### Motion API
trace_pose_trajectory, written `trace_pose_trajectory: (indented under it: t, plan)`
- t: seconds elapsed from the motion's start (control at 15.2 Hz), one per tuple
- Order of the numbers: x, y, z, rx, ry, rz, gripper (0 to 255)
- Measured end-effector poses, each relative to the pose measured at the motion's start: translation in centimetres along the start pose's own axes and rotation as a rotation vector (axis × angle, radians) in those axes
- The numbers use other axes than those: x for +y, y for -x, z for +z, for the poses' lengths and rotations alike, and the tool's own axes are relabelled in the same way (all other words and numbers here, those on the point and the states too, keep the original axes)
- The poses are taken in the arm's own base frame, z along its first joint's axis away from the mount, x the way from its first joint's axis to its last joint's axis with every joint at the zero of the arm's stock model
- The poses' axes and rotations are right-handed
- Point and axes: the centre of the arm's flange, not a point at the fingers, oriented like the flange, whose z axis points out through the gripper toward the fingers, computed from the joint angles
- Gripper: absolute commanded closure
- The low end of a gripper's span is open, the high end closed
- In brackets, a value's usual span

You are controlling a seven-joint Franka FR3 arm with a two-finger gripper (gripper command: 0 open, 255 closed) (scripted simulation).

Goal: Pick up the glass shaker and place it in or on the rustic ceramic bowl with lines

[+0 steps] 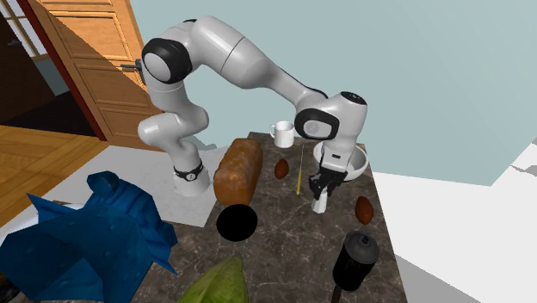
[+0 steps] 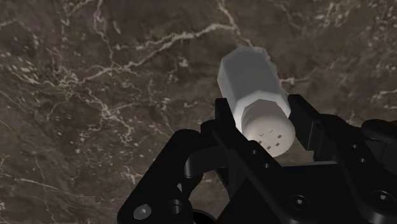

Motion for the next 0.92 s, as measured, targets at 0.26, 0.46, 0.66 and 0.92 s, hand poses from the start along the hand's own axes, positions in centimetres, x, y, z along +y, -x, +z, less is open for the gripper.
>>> trace_pose_trajectory:
  t: [0.26,0.46,0.66,0.92]
  plan:
    - [0.2,0.0,-2.0,0.000,0.000,0.000,255]
    - [0.3,0.1,-3.6,0.000,0.000,0.000,255]
    - [0.5,-0.1,-5.1,0.000,0.000,0.000,255]
    - [0.7,-0.2,-7.2,0.000,0.000,0.000,255]
